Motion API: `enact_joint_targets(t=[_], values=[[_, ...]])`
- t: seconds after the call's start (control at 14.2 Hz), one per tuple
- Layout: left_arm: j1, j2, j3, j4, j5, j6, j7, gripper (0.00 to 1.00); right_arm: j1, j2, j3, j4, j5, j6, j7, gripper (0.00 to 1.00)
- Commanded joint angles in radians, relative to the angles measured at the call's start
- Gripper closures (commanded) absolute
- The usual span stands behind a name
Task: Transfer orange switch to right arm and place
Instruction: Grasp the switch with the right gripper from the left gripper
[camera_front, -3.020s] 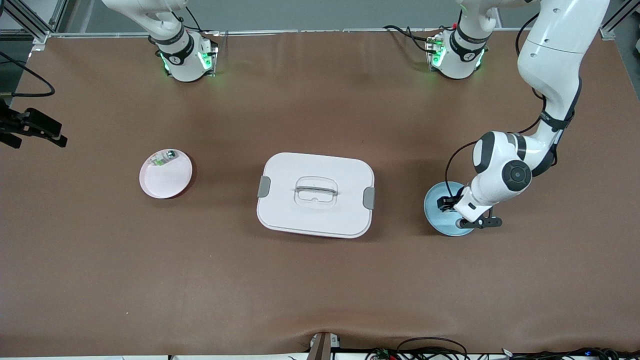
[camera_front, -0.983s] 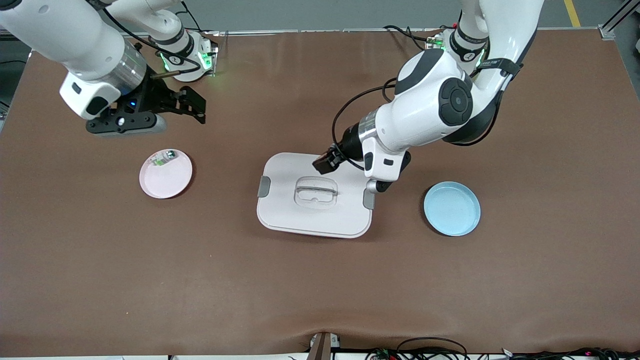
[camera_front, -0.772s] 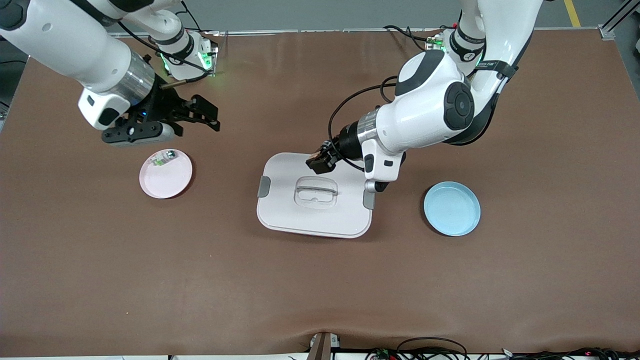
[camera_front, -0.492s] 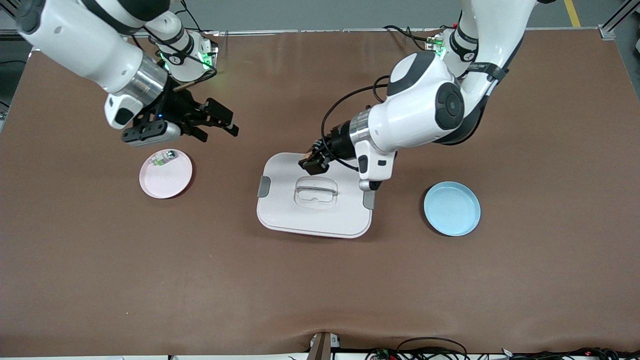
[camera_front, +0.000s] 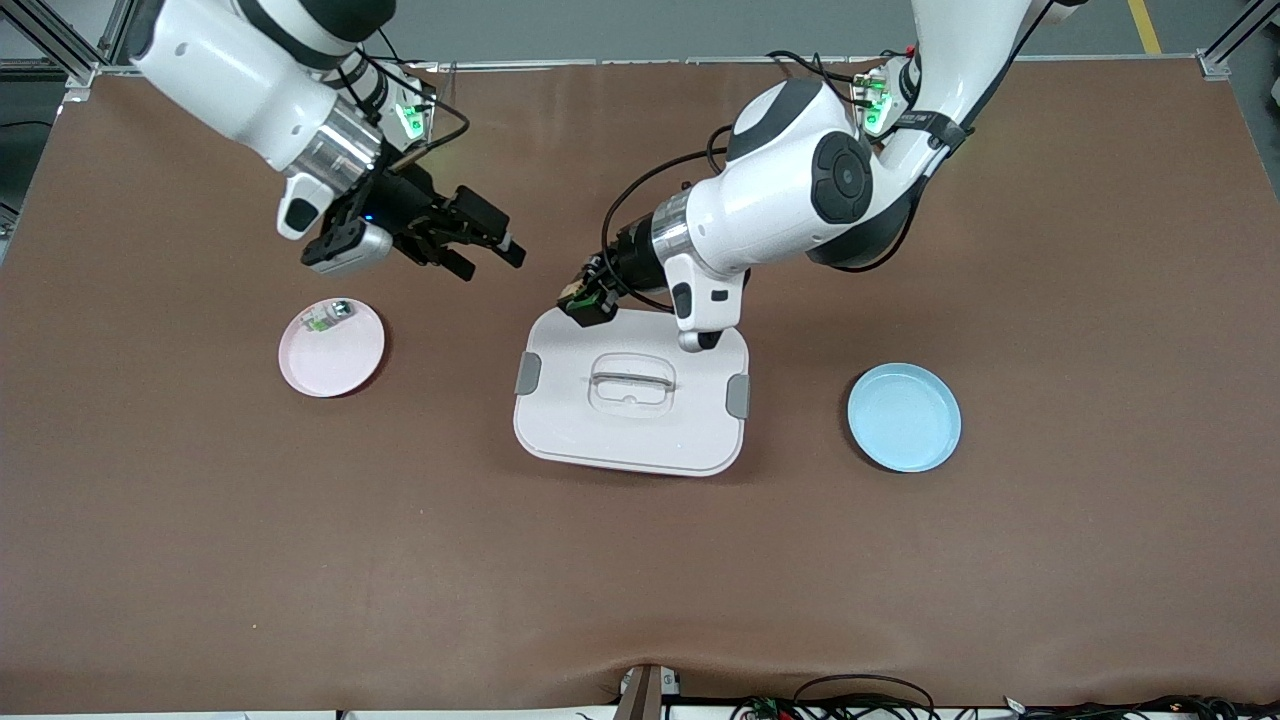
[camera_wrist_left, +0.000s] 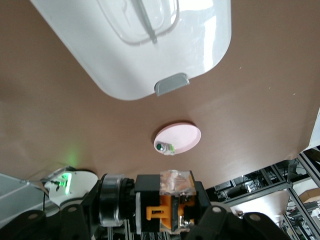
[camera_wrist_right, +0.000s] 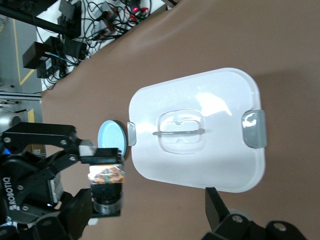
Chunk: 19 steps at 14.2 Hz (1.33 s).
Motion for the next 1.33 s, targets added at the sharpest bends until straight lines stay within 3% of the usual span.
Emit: enact_joint_targets(t=[0.0,1.26], values=[[-0.024,0.024,0.001,0.038,-0.053,0.026,-0.034,1.0,0.043,-0.026,-0.008,-0.033,0.022,0.046,0.016,0.0],[-0.066,0.041,0.001,0.038,-0.055,0.066,-0.083,1.0,0.091,0.057,-0.008,0.013,0.022,0.046,0.171,0.0]])
